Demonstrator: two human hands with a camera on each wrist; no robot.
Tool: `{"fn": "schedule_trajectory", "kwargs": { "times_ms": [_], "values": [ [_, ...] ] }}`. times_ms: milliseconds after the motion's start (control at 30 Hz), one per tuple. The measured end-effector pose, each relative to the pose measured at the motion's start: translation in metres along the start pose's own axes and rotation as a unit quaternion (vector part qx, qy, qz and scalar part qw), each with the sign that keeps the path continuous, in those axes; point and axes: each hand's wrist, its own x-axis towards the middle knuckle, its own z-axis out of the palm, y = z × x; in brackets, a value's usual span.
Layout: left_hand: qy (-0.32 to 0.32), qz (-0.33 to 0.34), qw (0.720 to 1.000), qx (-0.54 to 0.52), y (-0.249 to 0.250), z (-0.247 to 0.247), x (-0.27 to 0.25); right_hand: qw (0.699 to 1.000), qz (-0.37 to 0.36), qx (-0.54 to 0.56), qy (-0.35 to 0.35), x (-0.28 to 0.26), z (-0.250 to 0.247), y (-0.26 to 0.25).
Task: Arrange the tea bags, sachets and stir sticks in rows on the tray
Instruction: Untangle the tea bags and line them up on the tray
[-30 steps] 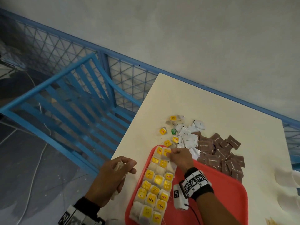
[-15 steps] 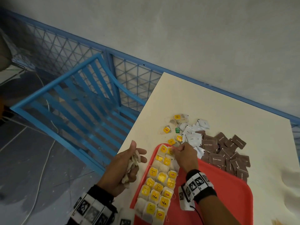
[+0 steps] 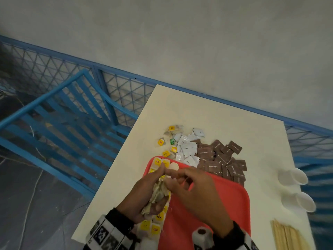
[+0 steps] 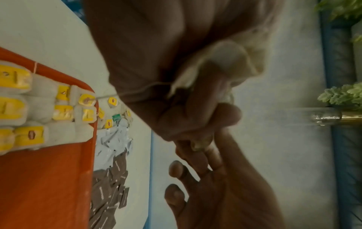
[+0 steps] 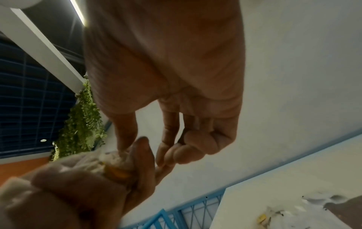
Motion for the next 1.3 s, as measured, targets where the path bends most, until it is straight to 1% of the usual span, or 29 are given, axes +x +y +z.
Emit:
{"fn": "schedule_trajectory", "kwargs": {
  "times_ms": [67,100,167,233,300,367,400,467,533,567,633,700,767,800,867,900,933,1000,1033,1067,1100,1167,1200,1233,1267,1300],
  "values": [
    [-0.018,0.001,1.0,0.0,-0.006,0.009,-0.001,1.0,-0.009,0.008,0.005,-0.009,-0.007,0.011],
    [-0.023,0.008,1.0,0.01,-0.009,0.013,-0.001,0.999,0.004,0.039,0.002,-0.012,-0.013,0.013],
    [-0.018,0.026,0.999,0.027,-0.013,0.022,-0.003,0.99,0.05,0.129,-0.01,-0.018,-0.029,0.013],
    [-0.008,0.031,0.999,0.023,-0.014,0.029,-0.004,0.972,0.098,0.212,-0.014,-0.023,-0.042,0.012],
    [0.002,0.039,0.999,0.031,-0.014,0.037,-0.005,0.964,0.116,0.24,0.01,-0.027,-0.05,0.014],
    [0.031,0.071,0.993,0.087,-0.012,0.045,-0.007,0.969,0.093,0.223,0.051,-0.029,-0.051,0.018],
    [0.049,0.097,0.986,0.125,-0.01,0.049,-0.009,0.977,0.068,0.19,0.072,-0.03,-0.05,0.02],
    [0.078,0.147,0.965,0.202,-0.008,0.056,-0.011,0.99,0.003,0.087,0.108,-0.032,-0.045,0.025],
    [0.094,0.17,0.95,0.243,-0.006,0.06,-0.012,0.987,-0.075,-0.013,0.142,-0.034,-0.042,0.029],
    [0.102,0.175,0.947,0.25,-0.005,0.061,-0.012,0.982,-0.105,-0.04,0.154,-0.035,-0.041,0.029],
    [0.12,0.179,0.941,0.261,-0.003,0.061,-0.013,0.974,-0.149,-0.061,0.16,-0.037,-0.041,0.031],
    [0.128,0.191,0.933,0.276,0.001,0.059,-0.015,0.972,-0.179,-0.057,0.142,-0.041,-0.044,0.035],
    [0.132,0.214,0.919,0.304,0.008,0.056,-0.018,0.974,-0.181,-0.027,0.131,-0.047,-0.05,0.038],
    [0.128,0.219,0.913,0.321,0.011,0.056,-0.02,0.977,-0.165,-0.003,0.135,-0.05,-0.054,0.037],
    [0.106,0.217,0.898,0.368,0.017,0.055,-0.022,0.982,-0.109,0.038,0.147,-0.052,-0.059,0.033],
    [0.093,0.218,0.885,0.4,0.019,0.056,-0.024,0.987,-0.079,0.047,0.135,-0.051,-0.061,0.031],
    [0.081,0.22,0.87,0.434,0.02,0.057,-0.025,0.991,-0.06,0.048,0.108,-0.049,-0.06,0.029],
    [0.066,0.23,0.836,0.495,0.023,0.059,-0.027,0.995,-0.072,0.045,0.055,-0.048,-0.055,0.027],
    [0.066,0.234,0.824,0.512,0.024,0.059,-0.028,0.994,-0.082,0.054,0.045,-0.048,-0.053,0.028],
    [0.074,0.237,0.819,0.518,0.026,0.059,-0.028,0.993,-0.079,0.071,0.044,-0.048,-0.052,0.028],
    [0.081,0.234,0.82,0.517,0.028,0.058,-0.03,0.993,-0.057,0.096,0.045,-0.049,-0.053,0.029],
    [0.091,0.222,0.828,0.506,0.031,0.055,-0.031,0.987,-0.007,0.15,0.052,-0.051,-0.056,0.031],
    [0.097,0.218,0.833,0.5,0.031,0.054,-0.032,0.986,-0.007,0.148,0.073,-0.052,-0.057,0.031],
    [0.104,0.214,0.836,0.494,0.03,0.053,-0.032,0.987,-0.026,0.112,0.11,-0.053,-0.058,0.03],
    [0.114,0.212,0.839,0.487,0.03,0.053,-0.033,0.986,-0.062,0.057,0.145,-0.054,-0.057,0.028],
    [0.125,0.21,0.843,0.479,0.028,0.053,-0.033,0.981,-0.105,0.005,0.164,-0.054,-0.053,0.024]
  ]
}}
